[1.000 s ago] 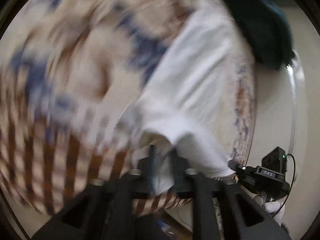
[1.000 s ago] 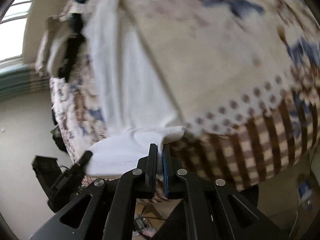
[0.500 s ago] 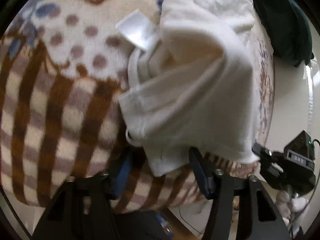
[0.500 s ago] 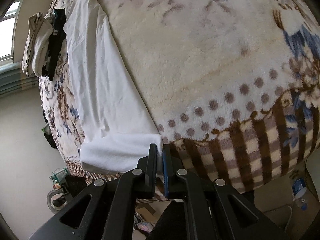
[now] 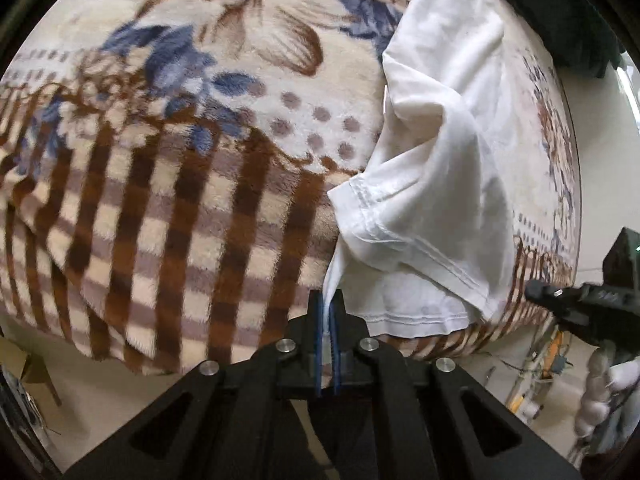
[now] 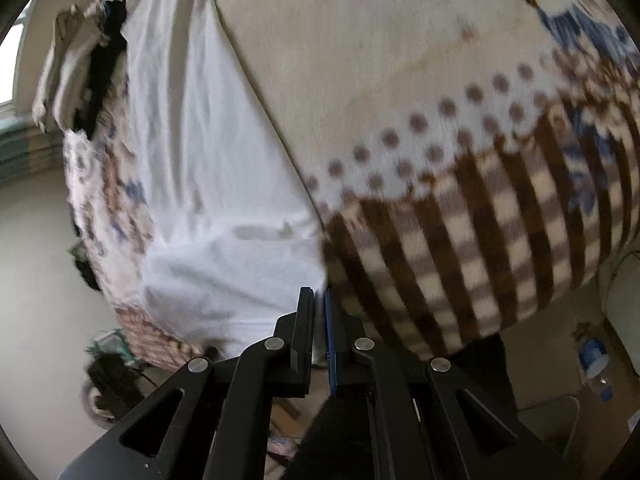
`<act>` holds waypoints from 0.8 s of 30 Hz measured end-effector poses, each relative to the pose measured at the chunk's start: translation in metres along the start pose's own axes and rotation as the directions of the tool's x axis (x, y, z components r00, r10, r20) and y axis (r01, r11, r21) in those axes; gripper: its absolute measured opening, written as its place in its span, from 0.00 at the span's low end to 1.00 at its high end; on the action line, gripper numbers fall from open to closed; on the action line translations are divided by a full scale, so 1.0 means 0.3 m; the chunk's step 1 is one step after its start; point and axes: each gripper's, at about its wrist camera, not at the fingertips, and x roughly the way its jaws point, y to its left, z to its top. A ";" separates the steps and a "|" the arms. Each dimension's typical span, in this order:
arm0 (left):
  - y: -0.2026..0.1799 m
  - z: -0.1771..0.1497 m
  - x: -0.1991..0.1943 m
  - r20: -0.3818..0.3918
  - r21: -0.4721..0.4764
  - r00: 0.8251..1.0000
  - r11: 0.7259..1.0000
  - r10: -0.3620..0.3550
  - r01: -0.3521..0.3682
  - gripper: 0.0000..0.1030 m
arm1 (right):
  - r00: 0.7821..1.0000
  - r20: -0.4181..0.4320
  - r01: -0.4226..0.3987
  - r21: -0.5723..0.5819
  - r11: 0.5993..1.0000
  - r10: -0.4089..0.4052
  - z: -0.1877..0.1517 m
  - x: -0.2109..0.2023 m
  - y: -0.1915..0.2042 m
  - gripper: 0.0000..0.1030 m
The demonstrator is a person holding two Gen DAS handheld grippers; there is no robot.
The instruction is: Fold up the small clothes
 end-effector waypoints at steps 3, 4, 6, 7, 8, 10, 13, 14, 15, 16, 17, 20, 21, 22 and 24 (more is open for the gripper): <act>0.044 -0.002 -0.024 -0.036 -0.043 0.999 0.998 -0.035 0.034 0.12 | 0.997 -0.016 0.079 -0.025 0.997 -0.079 -0.032 0.049 -0.002 0.06; 0.067 -0.006 -0.052 -0.029 -0.062 0.999 0.997 -0.040 0.039 0.21 | 0.996 -0.029 0.079 -0.016 0.997 -0.079 -0.036 0.061 -0.008 0.06; 0.085 -0.010 -0.104 0.009 -0.087 0.999 0.995 -0.042 0.043 0.30 | 0.997 -0.051 0.051 0.019 0.999 -0.050 -0.045 0.077 -0.025 0.06; 0.090 -0.009 -0.131 0.032 -0.093 0.998 0.994 -0.053 0.056 0.30 | 0.998 -0.048 0.040 0.030 0.999 -0.039 -0.049 0.078 -0.030 0.06; 0.086 -0.006 -0.158 0.058 -0.088 0.997 0.994 -0.055 0.060 0.33 | 0.998 -0.047 0.041 0.033 0.999 -0.039 -0.050 0.077 -0.033 0.06; 0.054 0.016 -0.188 0.093 -0.035 0.992 0.996 -0.079 0.083 0.45 | 0.998 -0.060 0.029 0.032 0.999 -0.027 -0.053 0.080 -0.035 0.07; -0.028 0.073 -0.161 0.100 0.059 0.989 0.993 -0.111 0.105 0.49 | 0.998 -0.062 0.029 0.034 0.999 -0.027 -0.051 0.076 -0.037 0.20; -0.059 0.098 -0.141 0.091 0.089 0.987 0.988 -0.135 0.127 0.49 | 0.997 -0.065 0.031 0.031 0.999 -0.029 -0.046 0.074 -0.042 0.30; -0.072 0.111 -0.128 0.091 0.103 0.987 0.987 -0.133 0.124 0.49 | 0.997 -0.067 0.035 0.034 0.999 -0.033 -0.041 0.069 -0.039 0.31; -0.095 0.130 -0.105 0.084 0.132 0.990 0.986 -0.115 0.103 0.49 | 0.996 -0.079 0.046 0.040 0.998 -0.042 -0.042 0.071 -0.037 0.31; -0.106 0.138 -0.088 0.078 0.153 0.991 0.984 -0.108 0.095 0.47 | 0.995 -0.086 0.049 0.043 0.998 -0.045 -0.032 0.060 -0.051 0.31; -0.118 0.130 -0.058 0.067 0.178 0.990 0.978 -0.121 0.108 0.04 | 0.996 -0.091 0.027 0.053 0.998 -0.022 -0.032 0.059 -0.039 0.31; -0.115 0.121 -0.047 0.046 0.165 0.990 0.979 -0.133 0.123 0.02 | 0.996 -0.087 0.029 0.044 0.999 -0.025 -0.033 0.056 -0.033 0.31; -0.101 0.104 -0.044 0.030 0.147 0.991 0.981 -0.131 0.125 0.02 | 0.996 -0.085 0.031 0.039 0.999 -0.027 -0.034 0.057 -0.021 0.31; -0.059 0.065 -0.051 0.012 0.090 0.988 0.985 -0.151 0.149 0.02 | 0.996 -0.083 0.029 0.027 0.999 -0.027 -0.038 0.062 0.002 0.31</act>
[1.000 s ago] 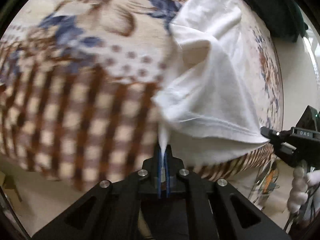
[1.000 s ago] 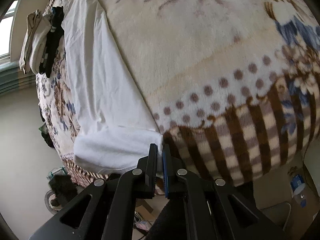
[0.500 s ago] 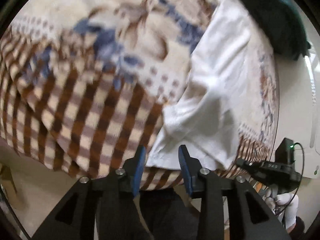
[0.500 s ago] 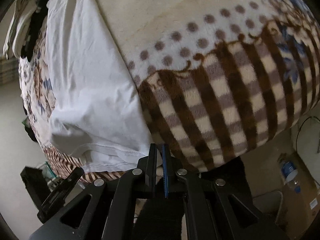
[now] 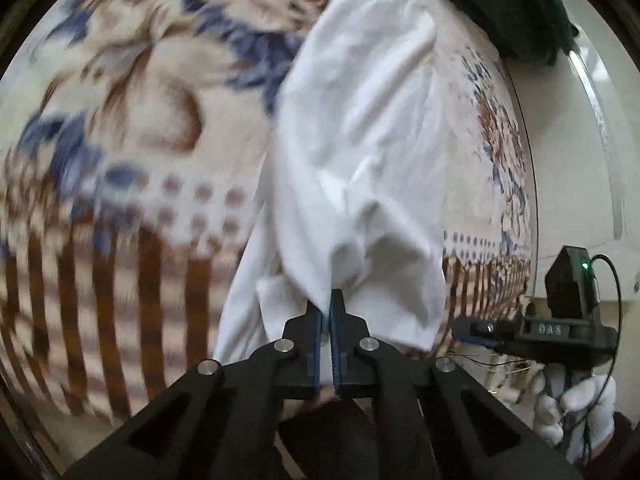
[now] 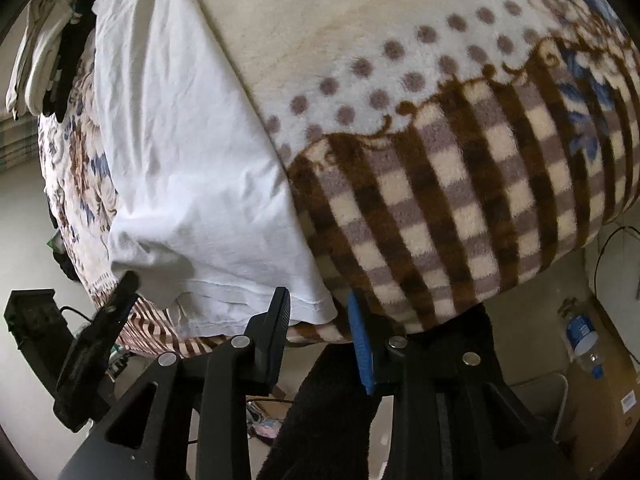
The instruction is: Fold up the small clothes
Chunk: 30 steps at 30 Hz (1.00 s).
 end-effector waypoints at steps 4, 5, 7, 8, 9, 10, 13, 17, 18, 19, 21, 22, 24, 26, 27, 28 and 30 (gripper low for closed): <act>0.075 -0.050 -0.018 -0.021 -0.132 0.999 0.991 -0.040 0.037 0.02 | 1.000 -0.013 -0.003 -0.012 1.000 0.003 -0.003 0.031 0.035 0.32; 0.086 -0.050 -0.018 -0.019 -0.170 0.998 0.984 -0.058 0.054 0.02 | 1.000 -0.014 -0.006 -0.011 1.000 0.005 -0.005 0.043 0.046 0.36; 0.124 -0.048 -0.038 -0.011 -0.226 0.996 0.970 -0.089 0.084 0.02 | 0.999 -0.024 -0.031 -0.007 0.999 0.031 0.002 0.074 0.053 0.45; 0.133 -0.044 -0.041 -0.009 -0.240 0.996 0.967 -0.091 0.086 0.02 | 0.999 -0.030 -0.040 -0.006 0.999 0.040 0.007 0.087 0.053 0.47; 0.140 -0.038 -0.046 -0.007 -0.242 0.996 0.967 -0.086 0.082 0.02 | 0.998 -0.040 -0.052 -0.006 0.999 0.052 0.011 0.105 0.056 0.47; 0.142 -0.030 -0.048 -0.005 -0.240 0.997 0.968 -0.075 0.072 0.02 | 0.997 -0.050 -0.058 -0.001 0.998 0.058 0.013 0.127 0.062 0.47; 0.144 -0.012 -0.058 -0.001 -0.249 0.997 0.965 -0.082 0.080 0.02 | 0.997 -0.051 -0.055 0.017 0.998 0.055 0.009 0.167 0.070 0.40; 0.151 -0.004 -0.053 0.007 -0.257 0.997 0.963 -0.078 0.077 0.02 | 1.000 -0.022 0.020 0.011 1.000 -0.020 -0.016 0.151 0.074 0.08; 0.158 -0.005 -0.059 0.014 -0.249 0.996 0.964 -0.088 0.089 0.04 | 0.999 -0.014 0.043 -0.002 0.999 -0.043 -0.020 0.143 0.077 0.08; 0.170 -0.008 -0.076 0.022 -0.232 0.993 0.966 -0.113 0.115 0.05 | 0.998 -0.012 0.058 -0.029 0.998 -0.058 -0.023 0.137 0.087 0.08; 0.147 -0.012 -0.087 0.029 -0.180 0.994 0.978 -0.102 0.106 0.17 | 0.999 -0.025 0.044 -0.051 0.998 -0.045 -0.028 0.127 0.098 0.09; 0.115 -0.011 -0.083 0.031 -0.137 0.995 0.985 -0.097 0.100 0.34 | 0.999 -0.034 0.020 -0.022 1.000 -0.021 -0.036 0.117 0.099 0.09; 0.072 -0.016 -0.076 0.024 -0.080 0.996 0.993 -0.091 0.092 0.47 | 0.998 -0.040 -0.053 0.010 0.999 0.053 -0.045 0.096 0.098 0.19; 0.052 -0.019 -0.046 -0.003 -0.064 0.997 0.995 -0.080 0.079 0.47 | 0.992 -0.039 -0.116 0.062 0.991 0.119 -0.063 0.087 0.104 0.42; 0.049 -0.019 -0.024 -0.017 -0.066 0.998 0.996 -0.068 0.067 0.47 | 0.986 -0.041 -0.158 0.096 0.983 0.162 -0.070 0.093 0.105 0.50; 0.047 -0.016 0.007 -0.031 -0.065 0.999 0.997 -0.037 0.035 0.47 | 0.976 -0.049 -0.206 0.134 0.969 0.214 -0.075 0.112 0.110 0.50; 0.047 -0.012 0.055 -0.051 -0.055 0.999 0.998 0.003 -0.006 0.45 | 0.968 -0.062 -0.230 0.171 0.958 0.244 -0.085 0.165 0.121 0.50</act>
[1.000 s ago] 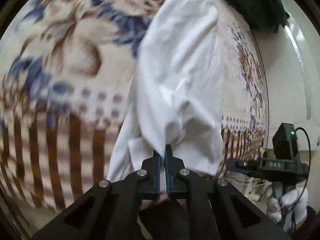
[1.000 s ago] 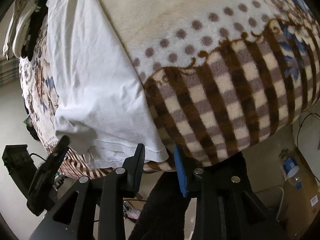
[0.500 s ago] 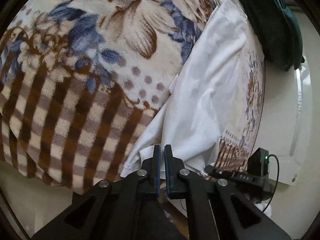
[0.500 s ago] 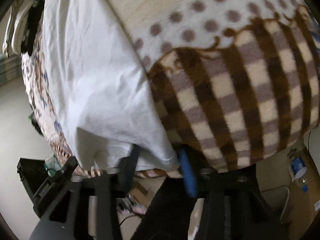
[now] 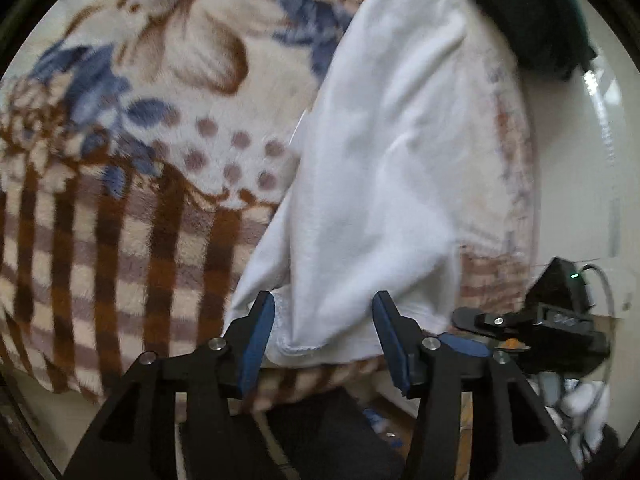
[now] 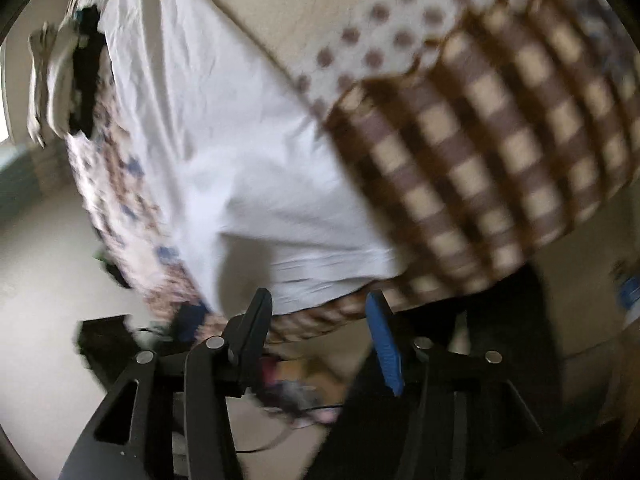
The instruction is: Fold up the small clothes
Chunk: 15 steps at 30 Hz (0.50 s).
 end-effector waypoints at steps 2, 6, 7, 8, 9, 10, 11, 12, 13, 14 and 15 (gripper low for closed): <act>-0.003 0.006 0.016 0.013 0.005 1.000 1.000 0.016 -0.016 0.32 | 1.000 0.012 0.015 0.058 0.998 -0.015 0.014 0.056 -0.017 0.50; -0.043 0.004 0.018 0.035 0.033 0.999 0.999 0.022 -0.023 0.05 | 0.998 0.063 -0.019 0.168 0.986 0.009 0.041 0.095 -0.051 0.20; -0.056 0.002 0.019 0.036 0.032 0.999 0.999 0.015 -0.016 0.04 | 0.997 0.067 -0.036 0.179 0.983 0.025 0.039 0.102 -0.053 0.13; -0.057 -0.001 0.013 0.035 0.019 0.999 1.000 0.014 -0.014 0.04 | 0.996 0.079 -0.042 0.189 0.981 0.028 0.032 0.105 -0.053 0.07; -0.051 -0.005 0.003 0.032 0.000 0.999 1.000 0.000 0.000 0.04 | 0.996 0.086 -0.039 0.189 0.981 0.023 0.028 0.101 -0.051 0.03; -0.040 -0.009 -0.009 0.028 -0.030 0.999 0.999 -0.032 0.032 0.04 | 0.995 0.097 -0.034 0.187 0.982 0.016 0.018 0.096 -0.047 0.00; -0.027 -0.010 -0.021 0.024 -0.054 0.999 0.997 -0.045 0.046 0.04 | 0.994 0.104 -0.034 0.186 0.982 0.015 0.016 0.087 -0.047 0.00; -0.013 -0.013 -0.037 0.018 -0.088 0.997 0.993 -0.072 0.073 0.04 | 0.994 0.109 -0.027 0.176 0.984 0.008 0.001 0.076 -0.036 0.00; 0.006 -0.014 -0.052 0.012 -0.130 0.995 0.986 -0.103 0.104 0.04 | 0.994 0.110 -0.026 0.166 0.986 0.007 0.000 0.054 -0.038 0.00; 0.023 -0.014 -0.062 0.008 -0.164 0.994 0.980 -0.110 0.110 0.04 | 0.994 0.111 -0.020 0.157 0.987 0.002 -0.003 0.027 -0.040 0.00; 0.039 -0.013 -0.068 0.006 -0.188 0.992 0.975 -0.123 0.121 0.04 | 0.994 0.107 -0.013 0.148 0.989 -0.003 -0.006 0.013 -0.031 0.00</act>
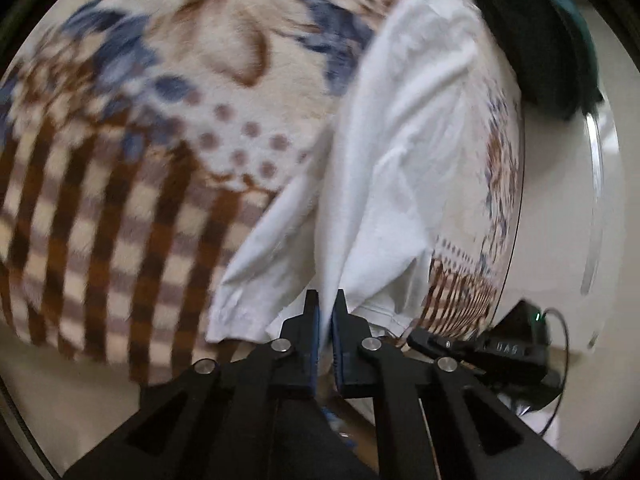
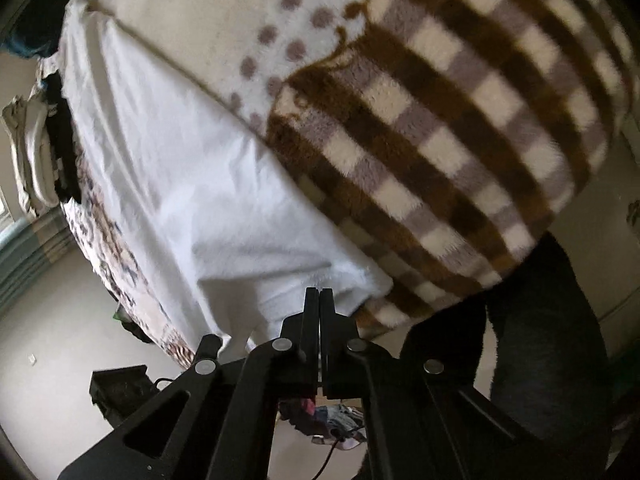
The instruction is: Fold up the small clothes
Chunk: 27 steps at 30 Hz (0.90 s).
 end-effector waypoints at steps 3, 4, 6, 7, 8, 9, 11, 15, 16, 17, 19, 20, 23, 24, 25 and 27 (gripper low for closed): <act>0.057 0.020 -0.019 0.002 -0.066 1.000 0.998 0.006 -0.006 0.03 | 1.000 -0.016 -0.008 -0.023 1.000 0.007 -0.005 -0.047 -0.020 0.00; 0.070 0.028 -0.023 0.012 -0.063 1.000 0.998 0.024 -0.024 0.03 | 0.998 -0.043 -0.038 -0.022 0.999 0.037 -0.001 -0.040 -0.016 0.00; 0.088 0.038 -0.031 0.017 -0.067 1.000 0.998 0.022 -0.021 0.04 | 0.996 -0.059 -0.074 0.007 0.997 0.074 0.002 -0.026 -0.018 0.01; 0.090 0.043 -0.029 0.018 -0.063 0.999 0.998 0.028 -0.027 0.04 | 0.994 -0.067 -0.081 0.007 0.997 0.082 0.007 -0.020 -0.020 0.01; 0.089 0.047 -0.025 0.016 -0.057 0.999 0.998 0.033 -0.032 0.04 | 0.995 -0.077 -0.068 0.008 0.998 0.069 0.009 -0.003 -0.008 0.08; 0.084 0.050 -0.018 0.010 -0.047 0.999 0.998 0.031 -0.031 0.04 | 0.995 -0.088 -0.051 0.014 0.999 0.052 0.019 0.012 -0.009 0.27; 0.080 0.055 -0.013 0.002 -0.031 0.999 0.999 0.043 -0.043 0.04 | 0.993 -0.089 -0.070 0.058 0.996 0.075 0.032 0.049 -0.015 0.54; 0.034 0.059 0.023 -0.015 0.012 0.998 0.998 0.069 -0.068 0.06 | 0.993 -0.065 -0.086 0.127 0.988 0.095 0.059 0.088 -0.042 0.55; 0.012 0.059 0.041 -0.021 0.037 0.996 0.996 0.082 -0.081 0.09 | 0.994 -0.052 -0.087 0.136 0.987 0.095 0.061 0.090 -0.045 0.53; 0.000 0.059 0.055 -0.031 0.053 0.996 0.995 0.086 -0.085 0.17 | 0.995 -0.041 -0.081 0.139 0.987 0.087 0.062 0.091 -0.051 0.39; -0.012 0.059 0.087 -0.056 0.068 0.993 0.993 0.100 -0.096 0.23 | 0.997 -0.014 -0.068 0.132 0.989 0.070 0.052 0.088 -0.047 0.10; -0.017 0.059 0.102 -0.066 0.071 0.993 0.993 0.101 -0.096 0.23 | 0.998 -0.005 -0.065 0.112 0.992 0.066 0.043 0.085 -0.034 0.09; -0.037 0.054 0.132 -0.071 0.089 0.990 0.989 0.121 -0.114 0.22 | 0.996 0.038 -0.079 0.073 0.994 0.077 0.010 0.069 -0.003 0.06; -0.043 0.050 0.129 -0.054 0.101 0.990 0.987 0.132 -0.126 0.21 | 0.997 0.043 -0.074 0.062 0.995 0.071 0.007 0.063 0.002 0.05; -0.053 0.046 0.126 -0.043 0.109 0.990 0.986 0.135 -0.129 0.17 | 0.996 0.050 -0.073 0.044 0.996 0.071 -0.005 0.055 0.011 0.05; -0.067 0.035 0.105 -0.025 0.120 0.991 0.985 0.130 -0.126 0.06 | 0.996 0.053 -0.068 0.025 0.997 0.066 -0.027 0.035 0.022 0.05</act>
